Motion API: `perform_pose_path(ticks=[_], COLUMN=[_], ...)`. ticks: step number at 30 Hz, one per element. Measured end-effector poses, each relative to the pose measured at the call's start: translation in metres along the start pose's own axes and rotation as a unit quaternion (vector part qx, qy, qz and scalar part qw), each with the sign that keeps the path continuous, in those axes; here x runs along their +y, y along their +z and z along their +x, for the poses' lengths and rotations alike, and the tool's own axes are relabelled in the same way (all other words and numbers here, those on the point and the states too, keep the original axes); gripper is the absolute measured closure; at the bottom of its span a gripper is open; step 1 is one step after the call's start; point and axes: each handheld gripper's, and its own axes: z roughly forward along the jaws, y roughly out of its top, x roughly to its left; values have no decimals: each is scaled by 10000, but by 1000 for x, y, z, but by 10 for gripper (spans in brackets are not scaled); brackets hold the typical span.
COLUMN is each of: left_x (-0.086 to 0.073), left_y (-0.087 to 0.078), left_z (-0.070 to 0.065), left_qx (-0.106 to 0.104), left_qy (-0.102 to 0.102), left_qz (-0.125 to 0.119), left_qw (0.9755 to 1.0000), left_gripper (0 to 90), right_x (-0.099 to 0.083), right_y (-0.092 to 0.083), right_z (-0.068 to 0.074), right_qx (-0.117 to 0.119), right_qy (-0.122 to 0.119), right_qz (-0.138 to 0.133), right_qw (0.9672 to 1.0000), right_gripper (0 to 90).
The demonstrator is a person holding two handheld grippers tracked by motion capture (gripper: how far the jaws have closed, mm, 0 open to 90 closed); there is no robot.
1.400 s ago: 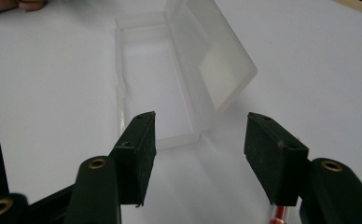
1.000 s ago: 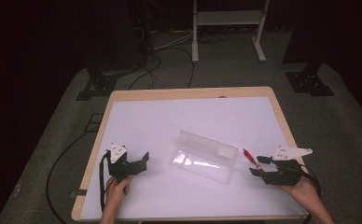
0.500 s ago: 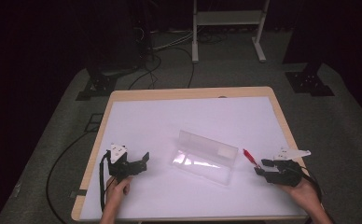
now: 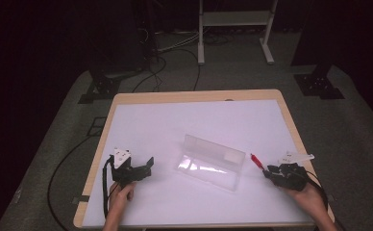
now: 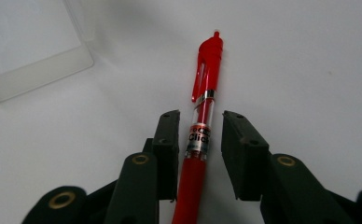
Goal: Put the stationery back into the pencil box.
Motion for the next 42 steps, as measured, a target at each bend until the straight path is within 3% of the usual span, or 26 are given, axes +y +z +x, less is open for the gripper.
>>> perform_pose_path(ticks=[8,16,20,28,33,42], left_x=[0,0,0,0,0,0], left_y=[0,0,0,0,0,0], left_z=[0,0,0,-1,0,0], left_qx=[-5,2,7,5,16,12], left_qy=[-2,7,-1,25,-1,4], left_qz=[2,11,2,-13,-29,-3], left_qw=[10000,10000,10000,10000,10000,10000], left_gripper=[0,0,0,0,0,0], right_x=[0,-1,-1,2,5,9], right_y=[2,1,-1,-13,-24,-37], right_z=[1,0,-3,-5,-4,-8], right_qx=[-23,48,161,305,282,203], right_qy=[18,63,215,368,321,262], right_qz=[14,14,-79,-263,-411,-411], right_qw=[10000,10000,9996,9985,9982,9986], right_gripper=[781,789,790,790,790,790])
